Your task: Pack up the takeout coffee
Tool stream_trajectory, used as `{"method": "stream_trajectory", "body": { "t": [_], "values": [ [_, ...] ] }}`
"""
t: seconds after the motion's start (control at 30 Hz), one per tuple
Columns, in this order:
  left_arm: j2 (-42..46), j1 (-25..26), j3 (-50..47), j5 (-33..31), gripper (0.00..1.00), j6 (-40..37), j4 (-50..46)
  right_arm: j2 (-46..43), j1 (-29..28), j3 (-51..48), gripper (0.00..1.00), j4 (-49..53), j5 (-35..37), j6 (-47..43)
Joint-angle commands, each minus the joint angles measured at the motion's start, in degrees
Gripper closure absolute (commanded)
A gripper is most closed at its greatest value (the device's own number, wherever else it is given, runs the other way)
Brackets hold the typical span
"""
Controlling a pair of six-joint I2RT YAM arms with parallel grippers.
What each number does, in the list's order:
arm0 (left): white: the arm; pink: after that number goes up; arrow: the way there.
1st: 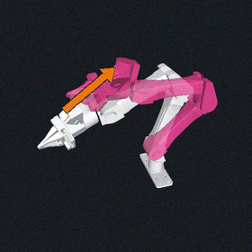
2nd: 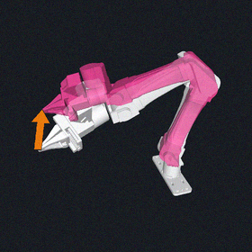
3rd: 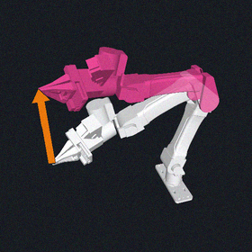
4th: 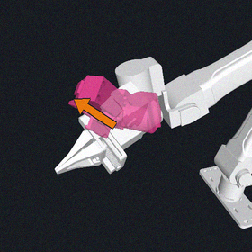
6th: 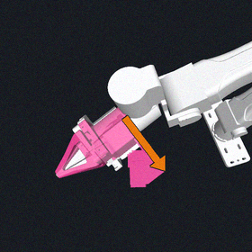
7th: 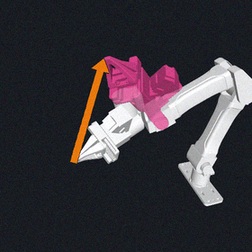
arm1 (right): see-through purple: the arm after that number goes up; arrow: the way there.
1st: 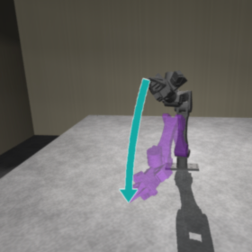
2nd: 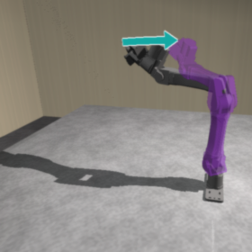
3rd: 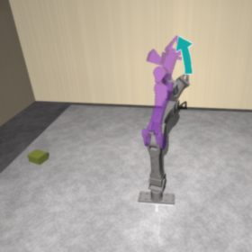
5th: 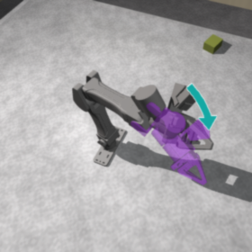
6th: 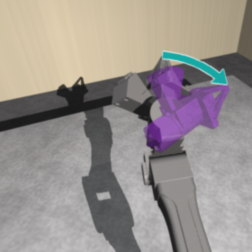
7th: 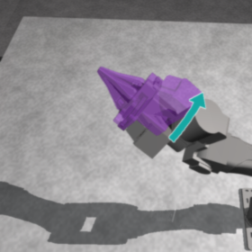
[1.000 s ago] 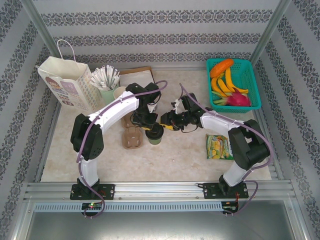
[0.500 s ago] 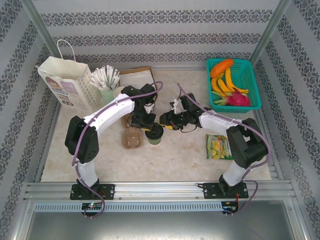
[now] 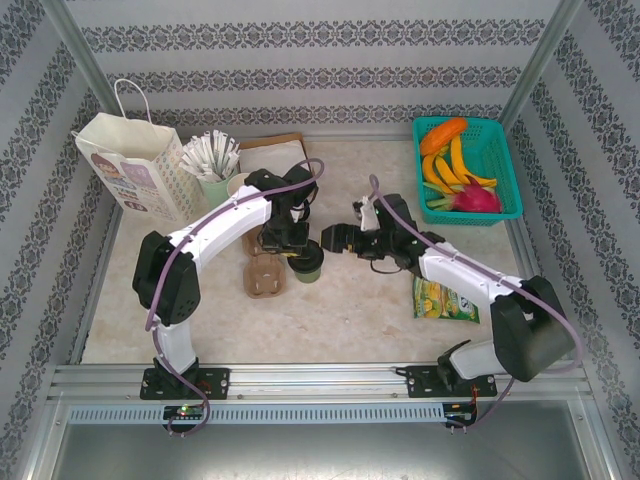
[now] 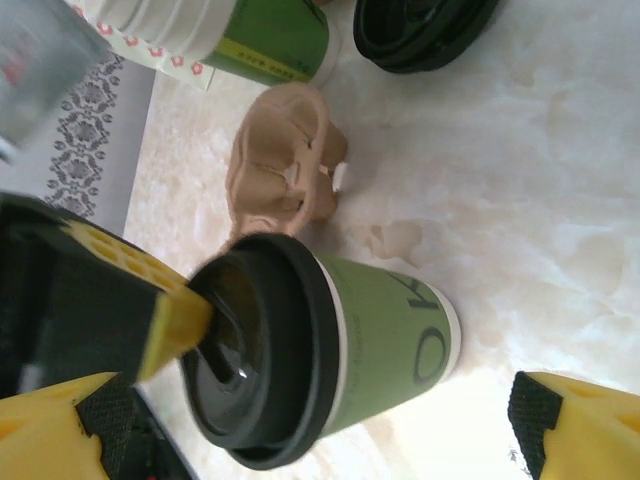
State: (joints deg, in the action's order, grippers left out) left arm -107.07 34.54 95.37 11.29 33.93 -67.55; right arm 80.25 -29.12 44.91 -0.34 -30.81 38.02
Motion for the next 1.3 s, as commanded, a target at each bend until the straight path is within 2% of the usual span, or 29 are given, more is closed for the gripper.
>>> {"method": "stream_trajectory", "body": {
  "t": [0.0, 0.1, 0.23, 0.47, 0.97, 1.07, 1.27],
  "values": [
    [-2.8, 0.5, 1.5, -3.1, 1.00, 3.1, -1.0, -1.3, -2.0, -5.6, 0.02, -8.7, 1.3, -2.4],
    [-3.6, 0.5, 2.1, -3.6, 1.00, 3.8, -1.5, -1.5, -4.0, -8.4, 0.02, -13.4, 0.8, -5.2],
    [-4.4, 0.6, 2.5, -3.6, 1.00, 3.7, -2.1, -1.2, -5.5, -10.9, 0.02, -20.9, 0.2, -4.4],
    [-4.7, 0.6, 1.6, -3.7, 1.00, 4.4, -1.4, 0.3, -6.3, -12.5, 0.02, -22.9, 5.5, -6.3],
    [-5.1, 0.8, 1.0, -2.9, 1.00, 4.2, -1.2, 4.3, -6.7, -13.2, 0.05, -26.1, 4.2, -5.9],
    [-5.3, 0.9, 1.0, -3.0, 1.00, 4.0, -1.4, 4.8, -7.2, -12.8, 0.05, -25.8, 6.6, -5.8],
    [-5.8, 1.1, -0.7, -1.0, 1.00, 3.3, 0.2, 6.8, -7.9, -13.5, 0.09, -19.6, 16.9, -4.2]
  ]
}}
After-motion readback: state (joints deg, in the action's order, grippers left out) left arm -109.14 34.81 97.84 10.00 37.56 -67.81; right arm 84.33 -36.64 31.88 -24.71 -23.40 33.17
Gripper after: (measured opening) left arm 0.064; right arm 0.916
